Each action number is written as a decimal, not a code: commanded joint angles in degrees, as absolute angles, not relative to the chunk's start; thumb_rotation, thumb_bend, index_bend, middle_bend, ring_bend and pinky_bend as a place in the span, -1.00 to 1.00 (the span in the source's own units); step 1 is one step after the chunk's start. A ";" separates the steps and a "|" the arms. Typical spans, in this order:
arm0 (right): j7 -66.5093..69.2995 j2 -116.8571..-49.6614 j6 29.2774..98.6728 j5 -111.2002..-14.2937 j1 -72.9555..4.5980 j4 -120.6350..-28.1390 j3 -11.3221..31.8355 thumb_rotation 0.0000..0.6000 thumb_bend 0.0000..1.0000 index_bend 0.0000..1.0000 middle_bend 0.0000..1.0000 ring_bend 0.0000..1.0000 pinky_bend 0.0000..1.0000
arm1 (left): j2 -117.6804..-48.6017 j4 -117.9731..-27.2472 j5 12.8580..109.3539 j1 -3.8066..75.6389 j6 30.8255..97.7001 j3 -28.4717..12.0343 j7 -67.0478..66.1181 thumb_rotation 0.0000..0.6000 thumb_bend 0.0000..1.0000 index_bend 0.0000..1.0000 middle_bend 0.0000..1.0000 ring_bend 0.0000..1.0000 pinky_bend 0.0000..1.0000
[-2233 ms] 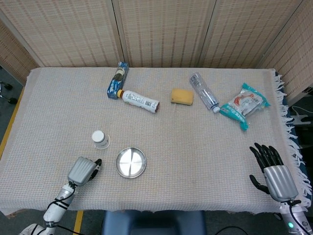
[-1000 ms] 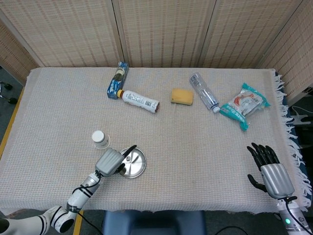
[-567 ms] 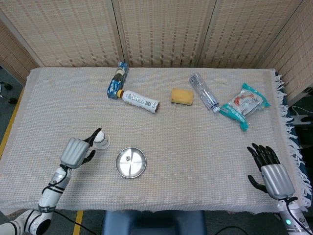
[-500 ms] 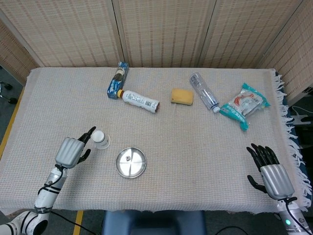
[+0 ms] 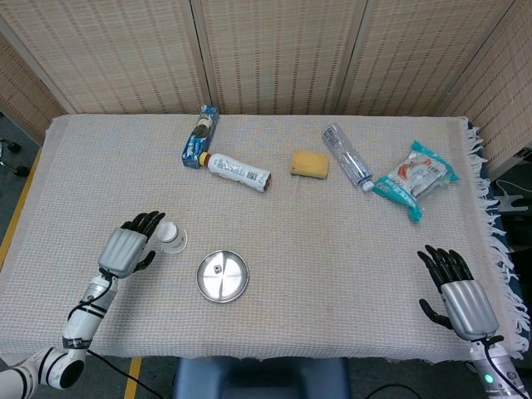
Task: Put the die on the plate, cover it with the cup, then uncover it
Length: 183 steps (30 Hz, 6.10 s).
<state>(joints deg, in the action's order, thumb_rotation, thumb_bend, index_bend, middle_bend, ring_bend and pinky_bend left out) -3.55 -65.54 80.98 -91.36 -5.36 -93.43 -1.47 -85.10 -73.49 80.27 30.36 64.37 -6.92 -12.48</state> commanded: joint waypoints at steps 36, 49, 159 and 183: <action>-3.79 -64.40 77.64 -87.67 -6.16 -94.60 -1.09 1.00 -0.56 -1.00 -1.00 -1.00 -1.00 | -91.24 -61.60 81.32 36.32 60.02 -6.22 -6.68 1.00 -0.27 -0.31 -0.27 -0.52 -0.16; -3.97 -64.51 77.62 -87.92 -6.16 -94.68 -1.31 1.00 -0.56 -1.00 -1.00 -1.00 -1.00 | -90.91 -61.38 83.49 35.06 64.75 -5.39 -6.77 1.00 -0.23 -0.22 -0.15 -0.35 0.23; -0.80 -63.25 78.18 -91.53 -6.24 -95.15 -3.19 1.00 -0.56 -1.00 -1.00 -1.00 -1.00 | -94.31 -78.03 84.72 36.80 63.54 -3.68 -31.59 1.00 -0.16 -0.15 0.05 -0.22 0.31; -1.30 -63.35 77.64 -91.38 -6.32 -95.29 -3.35 1.00 -0.56 -1.00 -1.00 -1.00 -1.00 | -90.25 -84.69 79.77 36.84 60.40 -3.64 -32.57 1.00 -0.11 -0.15 0.09 -0.18 0.33</action>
<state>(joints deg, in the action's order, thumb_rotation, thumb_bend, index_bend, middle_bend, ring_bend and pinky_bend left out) -1.30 -63.35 77.63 -91.38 -6.32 -95.29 -3.35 -89.47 -85.85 79.15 36.78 59.32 -3.25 -31.98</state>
